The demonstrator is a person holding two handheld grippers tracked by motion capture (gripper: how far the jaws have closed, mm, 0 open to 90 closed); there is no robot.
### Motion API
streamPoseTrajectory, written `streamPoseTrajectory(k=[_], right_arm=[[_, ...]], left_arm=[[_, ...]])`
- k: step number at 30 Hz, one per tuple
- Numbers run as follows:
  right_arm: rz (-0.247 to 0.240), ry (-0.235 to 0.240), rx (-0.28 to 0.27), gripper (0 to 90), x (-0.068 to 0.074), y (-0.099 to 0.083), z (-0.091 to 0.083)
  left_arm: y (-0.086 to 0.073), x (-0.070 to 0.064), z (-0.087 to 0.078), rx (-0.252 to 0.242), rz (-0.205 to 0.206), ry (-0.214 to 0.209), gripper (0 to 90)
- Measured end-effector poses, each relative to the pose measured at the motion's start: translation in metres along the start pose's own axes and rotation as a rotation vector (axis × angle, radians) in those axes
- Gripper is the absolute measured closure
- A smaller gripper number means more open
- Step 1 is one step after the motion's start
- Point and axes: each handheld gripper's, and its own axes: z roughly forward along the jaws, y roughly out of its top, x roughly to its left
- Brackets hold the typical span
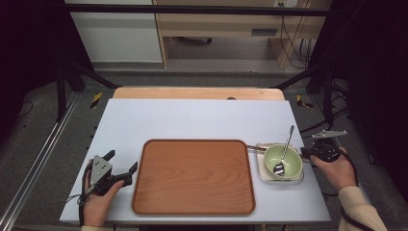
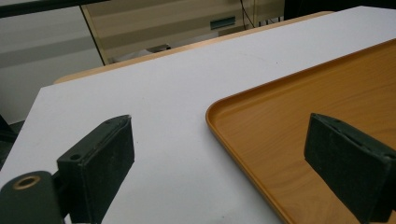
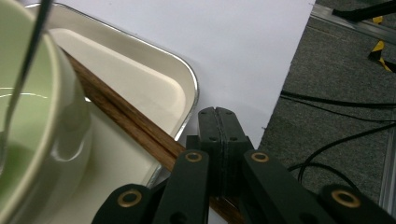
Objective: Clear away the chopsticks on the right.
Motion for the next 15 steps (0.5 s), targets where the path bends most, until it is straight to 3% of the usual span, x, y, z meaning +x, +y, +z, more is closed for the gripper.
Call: streamPoseTrajectory(k=[15], right_arm=[[0.009,0.028,0.013,90.0,0.0071,-0.0071,-0.0085]], left_arm=[[-0.0001,0.0004,0.0001,0.002,-0.001,-0.003,8.2]])
